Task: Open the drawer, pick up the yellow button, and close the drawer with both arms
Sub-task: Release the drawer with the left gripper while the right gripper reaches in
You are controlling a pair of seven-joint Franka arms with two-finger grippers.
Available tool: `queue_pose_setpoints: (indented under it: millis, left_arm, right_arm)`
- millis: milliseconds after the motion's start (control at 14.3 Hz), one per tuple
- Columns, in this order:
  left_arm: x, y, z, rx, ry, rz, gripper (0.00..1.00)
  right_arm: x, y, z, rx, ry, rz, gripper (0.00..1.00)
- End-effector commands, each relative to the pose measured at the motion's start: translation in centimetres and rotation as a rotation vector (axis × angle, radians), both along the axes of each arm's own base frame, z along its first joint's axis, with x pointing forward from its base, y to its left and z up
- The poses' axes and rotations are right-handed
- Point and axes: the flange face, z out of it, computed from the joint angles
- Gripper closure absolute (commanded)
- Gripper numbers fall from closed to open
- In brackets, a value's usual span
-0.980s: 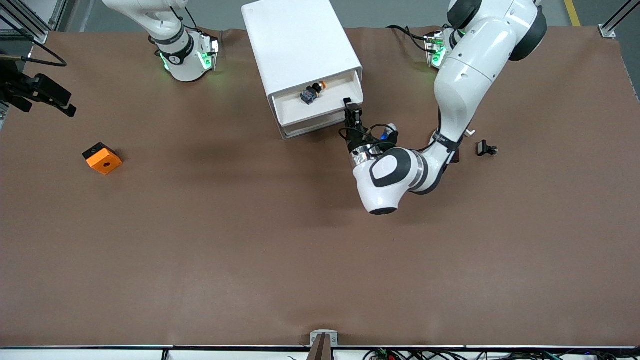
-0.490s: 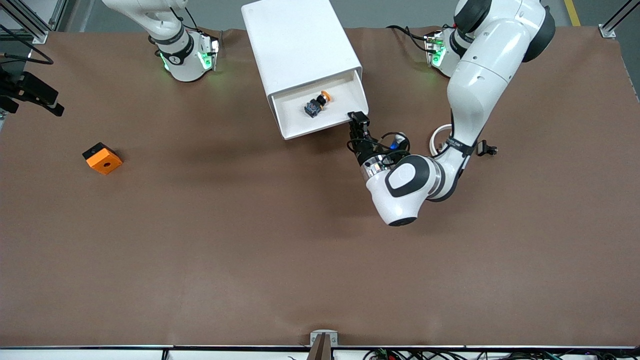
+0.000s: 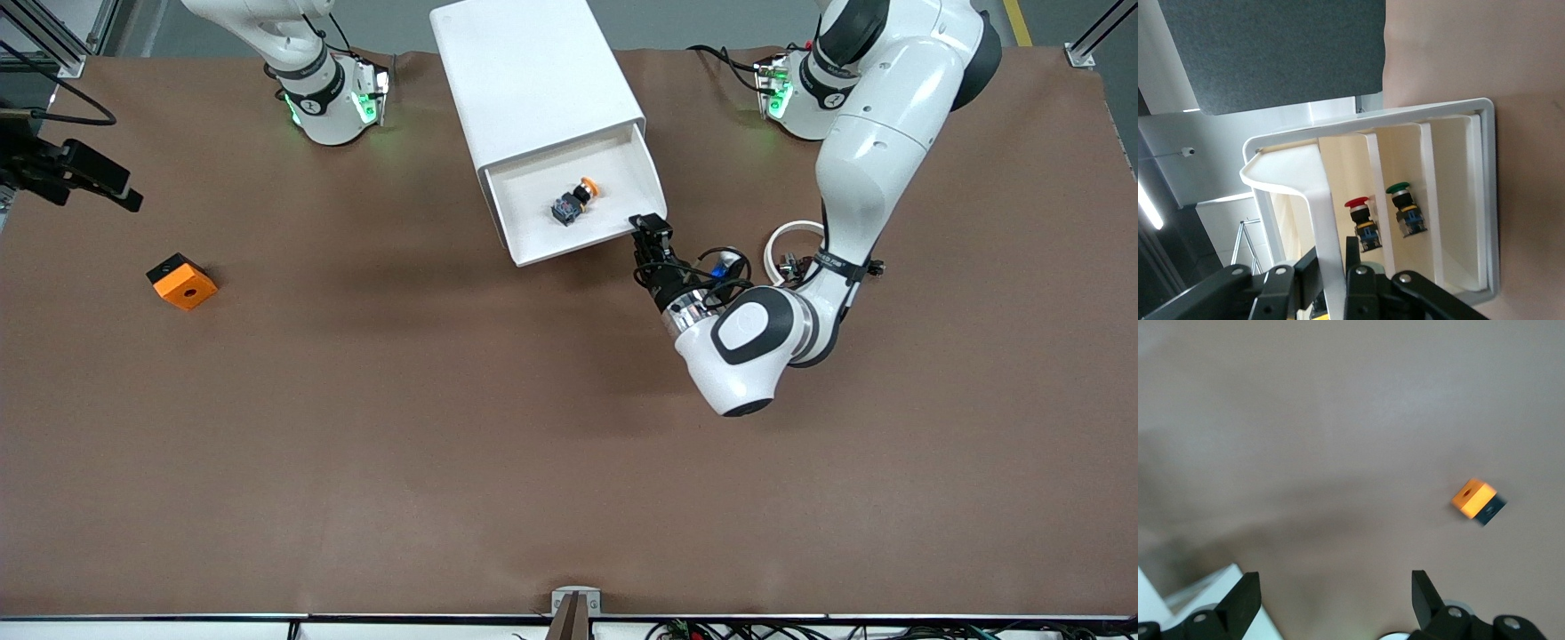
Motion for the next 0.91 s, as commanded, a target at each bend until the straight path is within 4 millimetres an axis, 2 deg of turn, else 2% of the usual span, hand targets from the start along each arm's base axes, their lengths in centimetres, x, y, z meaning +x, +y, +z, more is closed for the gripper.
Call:
queue_pose_setpoints:
  millis: [0,140,210,280,350,420,560,770,840]
  left_arm:
    - [1.0,-0.2,0.6,-0.032,-0.032,0.033,0.86]
    - [1.0,-0.3,0.6,-0.034,-0.036,0.036,0.83]
    - [1.0,-0.3,0.6,-0.036,-0.038,0.035,0.76]
    - [1.0,-0.3,0.6,-0.042,-0.040,0.034,0.54]
    - [1.0,-0.3,0.6,-0.042,-0.040,0.034,0.23]
    - [1.1,-0.2,0.7,-0.042,-0.042,0.035,0.00]
    - [1.1,-0.4,1.5,-0.054,-0.055,0.031,0.00]
    - [1.6,0.4,1.7,-0.094,-0.075,0.038,0.00]
    - [2.0,0.9,2.5,-0.144,-0.116,0.030,0.00]
  right_arm:
    - [-0.2,4.5,-0.4,0.002,0.032,-0.103,0.00]
    - [-0.3,7.5,-0.8,-0.003,0.041,-0.111,0.00]
    - [-0.3,9.2,-1.1,-0.006,0.047,-0.163,0.00]
    - [-0.4,11.3,-1.1,-0.007,0.040,-0.226,0.00]
    - [-0.4,13.1,-1.4,-0.010,0.044,-0.276,0.00]
    - [-0.5,15.2,-1.8,-0.013,0.047,-0.298,0.00]
    - [-0.9,18.7,-2.5,-0.016,0.047,-0.325,0.00]
    - [-1.5,25.8,-4.6,-0.011,0.040,-0.434,0.00]
    - [-1.8,28.0,-5.4,-0.010,0.039,-0.466,0.00]
